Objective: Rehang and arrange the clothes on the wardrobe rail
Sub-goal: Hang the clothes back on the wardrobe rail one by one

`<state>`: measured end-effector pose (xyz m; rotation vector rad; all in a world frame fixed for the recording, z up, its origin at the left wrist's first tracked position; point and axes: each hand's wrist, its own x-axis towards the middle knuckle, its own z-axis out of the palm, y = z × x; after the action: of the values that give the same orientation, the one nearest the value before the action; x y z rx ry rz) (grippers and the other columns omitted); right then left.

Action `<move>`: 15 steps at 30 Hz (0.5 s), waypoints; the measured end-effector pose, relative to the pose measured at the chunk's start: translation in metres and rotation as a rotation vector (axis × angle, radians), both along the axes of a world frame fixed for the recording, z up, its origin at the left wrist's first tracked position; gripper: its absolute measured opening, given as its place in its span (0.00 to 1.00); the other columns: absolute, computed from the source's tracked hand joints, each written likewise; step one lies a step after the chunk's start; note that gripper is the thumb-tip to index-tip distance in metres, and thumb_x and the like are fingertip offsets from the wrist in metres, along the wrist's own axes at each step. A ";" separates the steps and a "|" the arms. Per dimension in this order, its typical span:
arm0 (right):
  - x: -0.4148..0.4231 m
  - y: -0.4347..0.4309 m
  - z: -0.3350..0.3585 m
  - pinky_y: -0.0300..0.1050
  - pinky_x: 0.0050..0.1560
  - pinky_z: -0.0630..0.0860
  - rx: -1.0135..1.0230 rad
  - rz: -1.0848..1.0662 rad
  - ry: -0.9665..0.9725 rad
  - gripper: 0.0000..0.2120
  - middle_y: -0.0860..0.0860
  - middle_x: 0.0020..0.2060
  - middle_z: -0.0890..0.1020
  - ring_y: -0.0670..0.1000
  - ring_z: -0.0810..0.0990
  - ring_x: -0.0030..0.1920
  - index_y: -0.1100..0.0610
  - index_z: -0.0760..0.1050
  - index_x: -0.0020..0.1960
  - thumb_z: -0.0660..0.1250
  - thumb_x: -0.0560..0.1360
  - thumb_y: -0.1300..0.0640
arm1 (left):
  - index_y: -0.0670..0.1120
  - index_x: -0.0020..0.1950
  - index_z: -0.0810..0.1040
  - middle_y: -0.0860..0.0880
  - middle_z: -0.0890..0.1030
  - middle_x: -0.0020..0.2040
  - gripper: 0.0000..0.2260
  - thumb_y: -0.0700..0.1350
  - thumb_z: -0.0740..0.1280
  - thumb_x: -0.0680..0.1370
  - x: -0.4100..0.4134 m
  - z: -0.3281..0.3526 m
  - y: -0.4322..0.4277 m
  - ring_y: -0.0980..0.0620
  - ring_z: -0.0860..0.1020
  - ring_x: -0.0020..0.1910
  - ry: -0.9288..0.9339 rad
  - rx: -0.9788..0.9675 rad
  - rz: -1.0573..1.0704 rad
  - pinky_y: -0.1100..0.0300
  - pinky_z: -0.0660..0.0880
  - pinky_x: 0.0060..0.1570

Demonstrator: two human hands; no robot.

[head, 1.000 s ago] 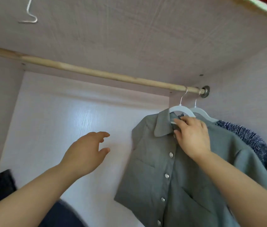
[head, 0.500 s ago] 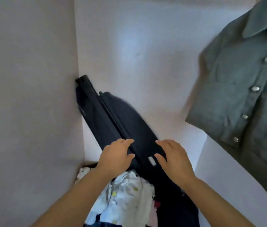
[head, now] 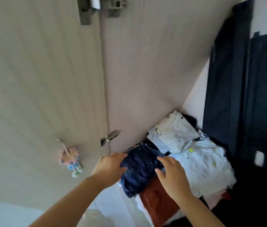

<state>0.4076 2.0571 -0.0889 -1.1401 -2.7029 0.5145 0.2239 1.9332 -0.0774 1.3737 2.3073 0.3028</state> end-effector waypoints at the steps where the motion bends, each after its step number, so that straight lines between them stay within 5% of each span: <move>1: -0.010 -0.007 -0.007 0.40 0.63 0.65 -0.022 0.070 0.001 0.20 0.47 0.62 0.74 0.48 0.70 0.64 0.52 0.70 0.68 0.64 0.76 0.51 | 0.55 0.71 0.61 0.52 0.69 0.68 0.21 0.50 0.59 0.79 -0.001 -0.006 -0.021 0.50 0.69 0.65 0.000 -0.015 0.075 0.58 0.64 0.64; 7: -0.076 -0.080 -0.041 0.50 0.59 0.70 -0.138 0.542 -0.097 0.19 0.54 0.58 0.77 0.57 0.74 0.59 0.57 0.75 0.63 0.69 0.73 0.56 | 0.54 0.73 0.59 0.51 0.68 0.70 0.23 0.52 0.59 0.79 0.010 -0.024 -0.159 0.49 0.67 0.67 -0.008 -0.111 0.553 0.55 0.64 0.65; 15: -0.168 -0.256 -0.032 0.43 0.61 0.66 -0.152 1.170 -0.107 0.20 0.52 0.61 0.74 0.54 0.71 0.62 0.54 0.70 0.67 0.65 0.76 0.53 | 0.53 0.73 0.59 0.51 0.67 0.70 0.23 0.52 0.59 0.79 0.046 -0.022 -0.348 0.48 0.69 0.66 -0.019 -0.104 1.197 0.54 0.67 0.63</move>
<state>0.2399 1.8016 -0.1208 0.5630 -3.1998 0.7842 0.2700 1.5856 -0.0992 -0.2059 2.7877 0.5075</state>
